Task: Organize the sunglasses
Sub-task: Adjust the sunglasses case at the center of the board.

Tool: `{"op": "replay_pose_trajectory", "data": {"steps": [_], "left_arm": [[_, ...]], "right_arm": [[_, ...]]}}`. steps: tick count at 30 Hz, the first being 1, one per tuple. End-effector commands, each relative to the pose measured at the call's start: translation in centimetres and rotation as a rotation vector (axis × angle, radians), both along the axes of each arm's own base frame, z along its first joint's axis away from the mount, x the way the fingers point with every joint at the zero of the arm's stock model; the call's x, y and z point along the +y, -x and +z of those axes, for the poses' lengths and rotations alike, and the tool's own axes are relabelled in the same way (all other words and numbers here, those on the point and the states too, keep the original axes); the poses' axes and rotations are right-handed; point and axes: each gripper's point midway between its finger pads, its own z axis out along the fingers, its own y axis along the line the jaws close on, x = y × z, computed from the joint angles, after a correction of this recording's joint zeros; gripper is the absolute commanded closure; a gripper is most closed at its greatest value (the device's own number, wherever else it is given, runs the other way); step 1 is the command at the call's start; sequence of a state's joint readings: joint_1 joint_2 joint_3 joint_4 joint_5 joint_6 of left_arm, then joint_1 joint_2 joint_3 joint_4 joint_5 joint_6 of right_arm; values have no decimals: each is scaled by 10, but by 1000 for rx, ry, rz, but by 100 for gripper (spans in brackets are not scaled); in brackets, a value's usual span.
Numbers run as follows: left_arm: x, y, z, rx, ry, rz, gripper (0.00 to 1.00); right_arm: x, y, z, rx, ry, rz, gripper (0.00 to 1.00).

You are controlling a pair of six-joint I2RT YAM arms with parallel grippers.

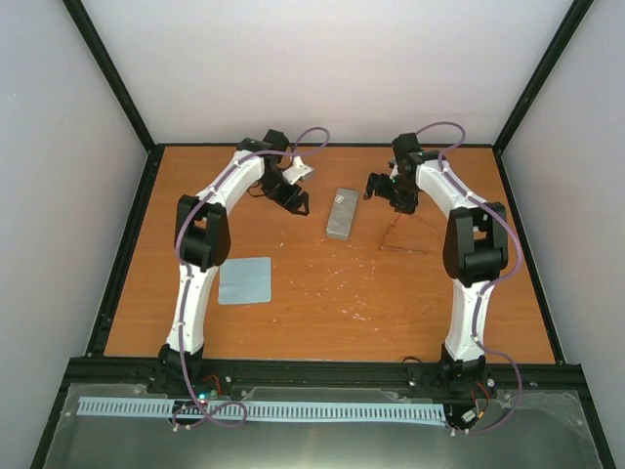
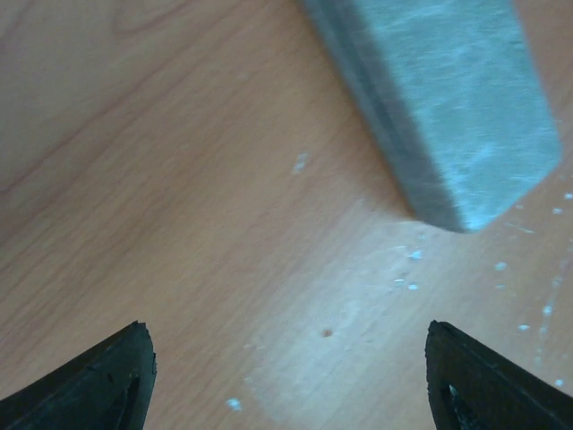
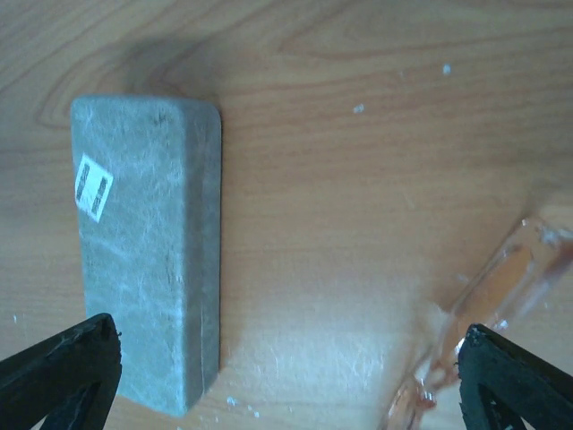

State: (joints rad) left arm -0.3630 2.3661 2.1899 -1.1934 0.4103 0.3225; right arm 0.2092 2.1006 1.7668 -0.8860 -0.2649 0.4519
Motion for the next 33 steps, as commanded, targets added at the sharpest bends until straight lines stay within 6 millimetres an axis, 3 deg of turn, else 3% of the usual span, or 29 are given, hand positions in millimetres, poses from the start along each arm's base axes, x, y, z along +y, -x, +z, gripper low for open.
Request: {"op": "replay_pose_trajectory", "data": {"steps": [1,4,5,10,14,20,26,28,30,33], "left_arm": [[30,-34,27,-133,-1,115,19],[61,-51,22,-154,-19,206,19],[71,-57,24,-169,-15,237,19],[103,-73,37,-285,6,305,18],[99,-69,41,-345,51,275,17],[86,-64,35,-299,133,272,17],[85,-60,39,-304,145,266,17],[86,-58,40,-310,139,266,17],[88,-56,40,-308,128,267,17],[90,-51,39,-304,116,260,17]], "right_arm": [[6,9,35,-102,-14,36,0],[18,18,41,-99,-62,76,0],[33,26,42,-100,-58,116,0],[42,40,36,-40,-35,134,0],[35,42,34,-30,38,137,0],[24,26,26,4,149,159,0],[51,14,6,53,170,212,0],[66,16,-11,79,203,246,0],[67,17,-27,111,271,235,0],[75,5,-32,93,265,205,1]]}}
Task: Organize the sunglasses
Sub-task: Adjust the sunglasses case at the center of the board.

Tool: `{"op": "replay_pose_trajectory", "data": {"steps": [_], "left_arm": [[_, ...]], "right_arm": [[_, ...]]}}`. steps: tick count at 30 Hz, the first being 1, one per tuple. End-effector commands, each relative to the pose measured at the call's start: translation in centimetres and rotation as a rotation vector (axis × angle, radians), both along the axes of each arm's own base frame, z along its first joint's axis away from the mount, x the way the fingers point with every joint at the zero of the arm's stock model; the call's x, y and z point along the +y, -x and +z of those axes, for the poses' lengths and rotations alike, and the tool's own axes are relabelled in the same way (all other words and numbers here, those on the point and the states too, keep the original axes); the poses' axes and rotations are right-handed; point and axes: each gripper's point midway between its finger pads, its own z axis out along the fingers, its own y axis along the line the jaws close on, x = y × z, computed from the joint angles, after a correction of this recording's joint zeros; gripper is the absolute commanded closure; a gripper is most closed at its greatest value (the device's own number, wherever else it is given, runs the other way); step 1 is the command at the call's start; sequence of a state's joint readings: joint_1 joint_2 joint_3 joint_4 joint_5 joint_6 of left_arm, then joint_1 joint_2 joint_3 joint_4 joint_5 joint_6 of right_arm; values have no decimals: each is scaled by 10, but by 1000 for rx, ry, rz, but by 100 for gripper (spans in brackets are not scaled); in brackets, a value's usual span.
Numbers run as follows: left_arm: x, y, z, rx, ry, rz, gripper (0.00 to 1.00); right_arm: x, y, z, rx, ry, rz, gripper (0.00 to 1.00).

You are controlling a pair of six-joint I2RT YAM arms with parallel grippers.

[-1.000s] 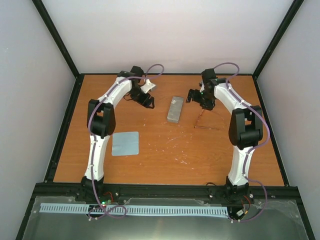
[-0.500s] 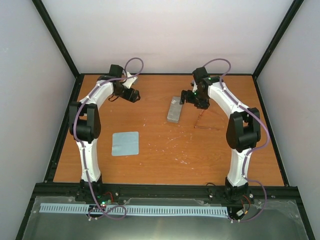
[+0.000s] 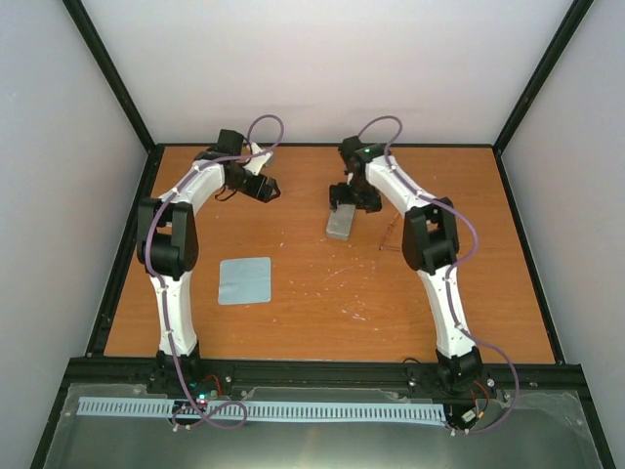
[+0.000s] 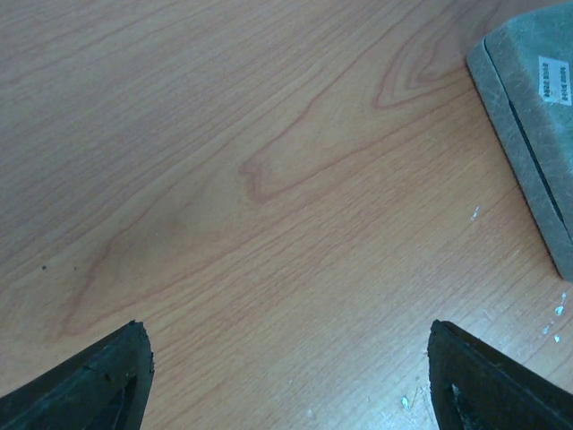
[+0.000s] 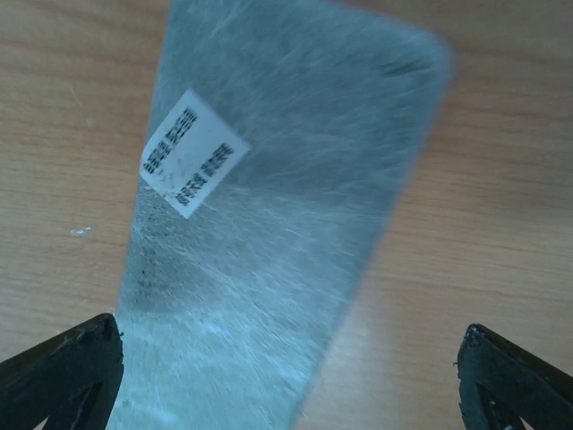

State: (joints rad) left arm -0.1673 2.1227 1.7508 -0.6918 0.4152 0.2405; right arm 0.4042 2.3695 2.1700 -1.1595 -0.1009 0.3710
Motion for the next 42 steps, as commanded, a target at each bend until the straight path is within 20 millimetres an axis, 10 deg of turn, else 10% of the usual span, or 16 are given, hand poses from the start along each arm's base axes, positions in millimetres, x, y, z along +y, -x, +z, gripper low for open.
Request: {"op": "replay_pose_trajectory", "data": {"steps": [1,22,29,42], "left_arm": [[2,4,22,-46,2,-4,17],[10,16,9,-12,-37,10,16],[7,19,10,5,-22,4,16],[-50,53,29,-38,9,-144,13]], "right_arm": [[3,0,-10,14,55,-24,1],[40,-9,-33,20,-8,34,1],[38,0,-45,54,28,47,35],[70,-18,33,-80,-304,44,54]]}}
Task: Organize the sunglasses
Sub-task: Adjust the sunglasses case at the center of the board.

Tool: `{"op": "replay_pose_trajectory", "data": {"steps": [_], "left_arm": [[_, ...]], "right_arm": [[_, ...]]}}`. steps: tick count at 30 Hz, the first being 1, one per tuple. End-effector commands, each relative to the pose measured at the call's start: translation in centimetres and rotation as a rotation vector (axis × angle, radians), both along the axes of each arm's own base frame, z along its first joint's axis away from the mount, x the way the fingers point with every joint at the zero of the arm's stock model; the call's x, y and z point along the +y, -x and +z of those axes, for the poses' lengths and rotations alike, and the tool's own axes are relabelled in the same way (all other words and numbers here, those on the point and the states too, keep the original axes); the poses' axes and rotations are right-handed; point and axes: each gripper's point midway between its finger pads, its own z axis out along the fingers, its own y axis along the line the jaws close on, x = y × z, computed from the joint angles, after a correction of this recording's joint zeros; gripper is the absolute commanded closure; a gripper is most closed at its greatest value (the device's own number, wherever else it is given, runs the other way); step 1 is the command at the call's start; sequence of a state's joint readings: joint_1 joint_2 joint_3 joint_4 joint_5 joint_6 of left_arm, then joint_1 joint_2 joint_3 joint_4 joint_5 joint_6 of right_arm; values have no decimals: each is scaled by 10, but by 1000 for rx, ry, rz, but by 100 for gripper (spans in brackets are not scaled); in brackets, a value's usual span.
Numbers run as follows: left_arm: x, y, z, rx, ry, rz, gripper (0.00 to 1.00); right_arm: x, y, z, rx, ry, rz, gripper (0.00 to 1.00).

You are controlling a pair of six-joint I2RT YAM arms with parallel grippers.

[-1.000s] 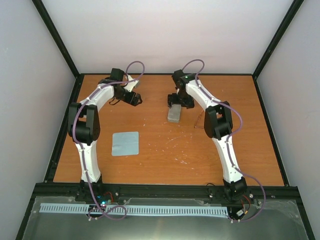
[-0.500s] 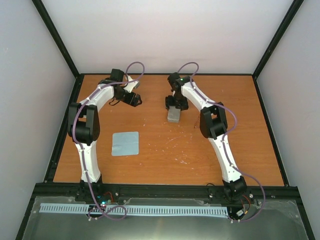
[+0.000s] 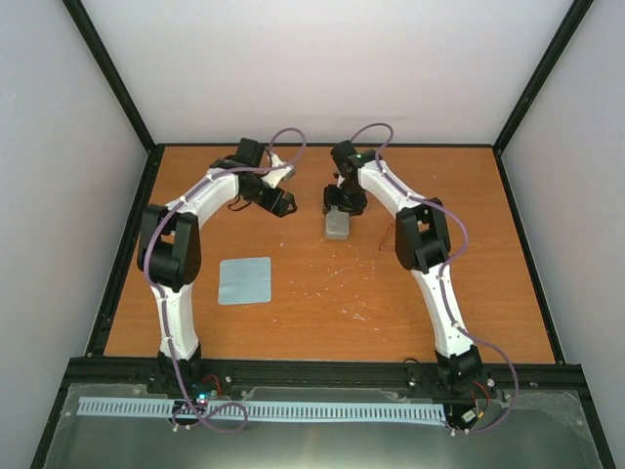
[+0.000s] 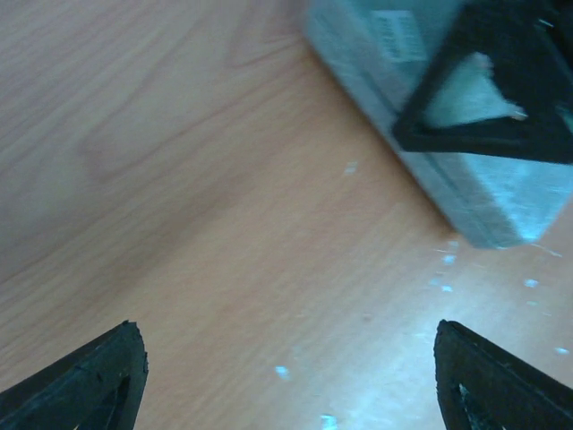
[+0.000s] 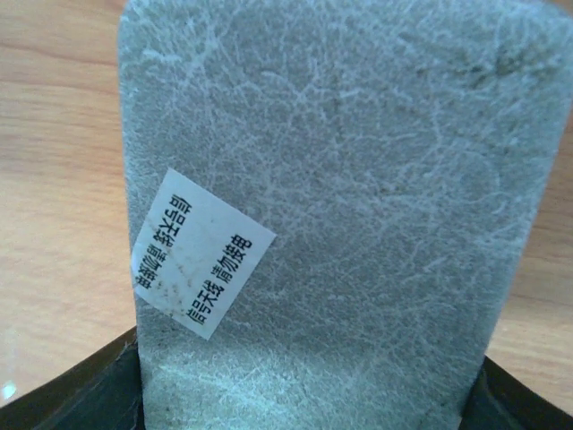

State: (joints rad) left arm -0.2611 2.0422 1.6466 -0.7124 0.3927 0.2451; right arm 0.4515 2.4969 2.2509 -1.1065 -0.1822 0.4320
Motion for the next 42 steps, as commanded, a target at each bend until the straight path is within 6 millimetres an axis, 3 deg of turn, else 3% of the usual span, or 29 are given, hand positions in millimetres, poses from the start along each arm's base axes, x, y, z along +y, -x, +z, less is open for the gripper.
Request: {"op": "replay_pose_trajectory", "data": {"steps": [1,6,10,15,19,24,28,31,34,36,39,42], "left_arm": [[-14,11,31,-92,40,-71,13],[-3,5,32,-191,-16,-142,12],[9,-7,36,-180,18,-166,12],[14,-20,32,-234,13,-240,12],[12,-29,28,-203,18,-239,14],[19,-40,30,-148,-11,-141,17],[20,-26,39,-122,-2,-97,16],[11,-7,40,-89,-2,-91,12],[-4,12,40,-72,-9,-85,8],[-14,23,36,-58,-10,-88,6],[-21,32,24,-33,-36,-81,6],[-16,32,17,-15,-73,-56,6]], "right_arm": [[27,-11,75,-133,-223,83,54],[19,40,75,-62,-155,375,55],[8,85,66,4,-145,448,55],[-17,109,47,7,93,499,54],[-28,96,31,30,229,367,64],[1,46,44,-13,170,121,65],[25,13,46,0,8,-201,71],[39,-1,42,8,-126,-406,79],[46,-14,54,-25,-217,-542,86],[46,-20,63,-38,-245,-615,86],[46,-22,55,-16,-243,-669,81],[46,-21,42,20,-201,-660,66]]}}
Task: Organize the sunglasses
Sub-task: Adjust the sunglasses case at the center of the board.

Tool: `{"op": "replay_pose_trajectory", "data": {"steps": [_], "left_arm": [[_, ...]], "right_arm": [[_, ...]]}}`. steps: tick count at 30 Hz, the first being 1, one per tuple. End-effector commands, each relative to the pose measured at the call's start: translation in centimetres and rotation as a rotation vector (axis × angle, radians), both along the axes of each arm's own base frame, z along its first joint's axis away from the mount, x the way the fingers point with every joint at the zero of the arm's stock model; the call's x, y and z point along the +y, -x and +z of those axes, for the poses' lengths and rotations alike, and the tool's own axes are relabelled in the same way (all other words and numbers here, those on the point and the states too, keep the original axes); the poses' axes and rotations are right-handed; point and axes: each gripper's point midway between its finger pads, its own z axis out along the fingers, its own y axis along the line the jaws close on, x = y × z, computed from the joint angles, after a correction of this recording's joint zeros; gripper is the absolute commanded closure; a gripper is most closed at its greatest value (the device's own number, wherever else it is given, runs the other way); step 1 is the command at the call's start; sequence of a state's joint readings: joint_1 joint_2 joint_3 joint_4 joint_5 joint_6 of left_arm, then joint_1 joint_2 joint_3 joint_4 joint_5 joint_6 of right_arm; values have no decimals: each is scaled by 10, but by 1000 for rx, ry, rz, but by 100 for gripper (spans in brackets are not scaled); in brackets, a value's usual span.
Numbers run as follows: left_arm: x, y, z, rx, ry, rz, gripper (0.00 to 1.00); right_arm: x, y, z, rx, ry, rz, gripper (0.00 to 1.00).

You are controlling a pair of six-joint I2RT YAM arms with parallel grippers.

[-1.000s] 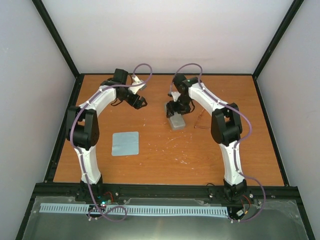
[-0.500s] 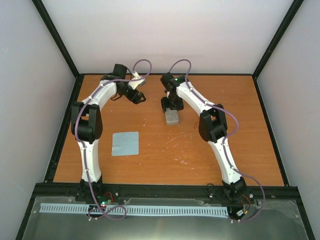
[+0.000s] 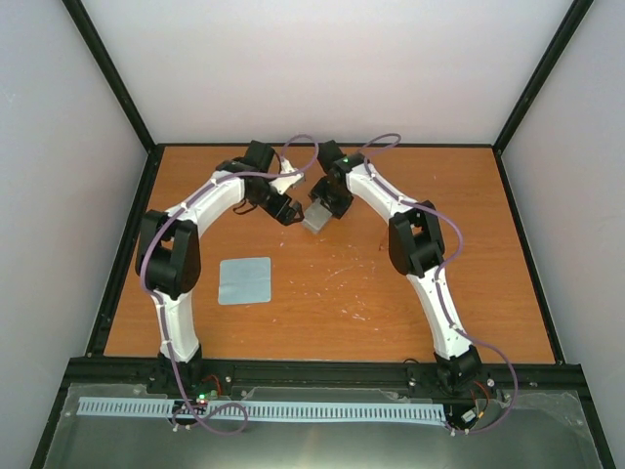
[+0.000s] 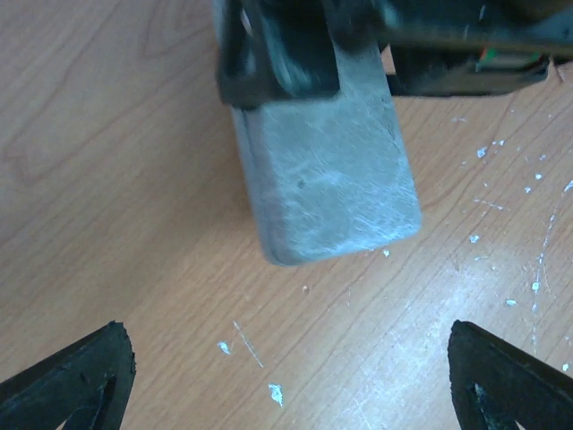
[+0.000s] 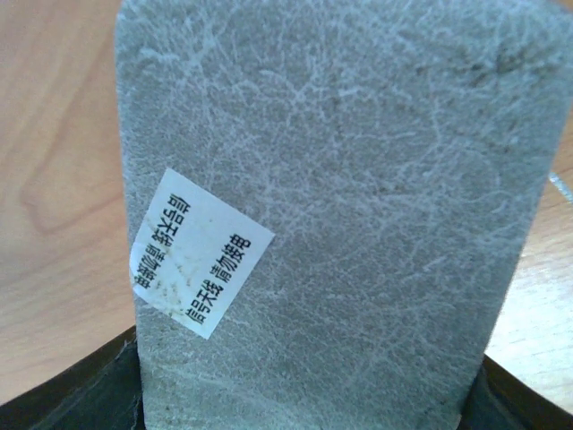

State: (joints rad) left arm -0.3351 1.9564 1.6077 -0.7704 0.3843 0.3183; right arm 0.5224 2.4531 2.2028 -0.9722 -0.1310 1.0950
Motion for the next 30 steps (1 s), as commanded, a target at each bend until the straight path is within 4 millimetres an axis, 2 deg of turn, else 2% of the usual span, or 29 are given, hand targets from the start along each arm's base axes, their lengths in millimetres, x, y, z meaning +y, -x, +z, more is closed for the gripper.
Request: {"op": "replay_pose_trajectory", "data": {"steps": [1,6,10,16,18,19,20,21,25,28,30], "left_arm": [[13,-3,-4,5,-57,83,6],[18,-3,-5,-16,-86,83,6],[18,-3,-8,-16,-94,73,6],[16,-8,-7,-23,-94,67,6],[15,-10,-6,-24,-87,64,6],[13,-10,-4,-25,-82,61,5],[11,-11,-3,-21,-73,58,5],[9,-11,-2,-14,-62,55,5],[0,-14,1,11,-24,54,5],[-10,-12,-1,39,-21,42,5],[-20,-9,-3,53,-16,30,5]], "right_arm": [[10,-14,22,-20,-53,-81,63],[12,-2,-3,52,-35,-46,47],[8,6,-19,99,-8,-31,41],[8,8,-29,114,1,-15,29],[10,9,-32,117,-3,-8,22],[10,9,-32,119,-5,-3,16],[11,9,-32,118,-6,1,5],[11,7,-28,107,-7,4,0],[7,5,-10,66,12,19,0],[-6,5,18,17,53,30,0],[-25,4,43,-40,105,30,0]]}}
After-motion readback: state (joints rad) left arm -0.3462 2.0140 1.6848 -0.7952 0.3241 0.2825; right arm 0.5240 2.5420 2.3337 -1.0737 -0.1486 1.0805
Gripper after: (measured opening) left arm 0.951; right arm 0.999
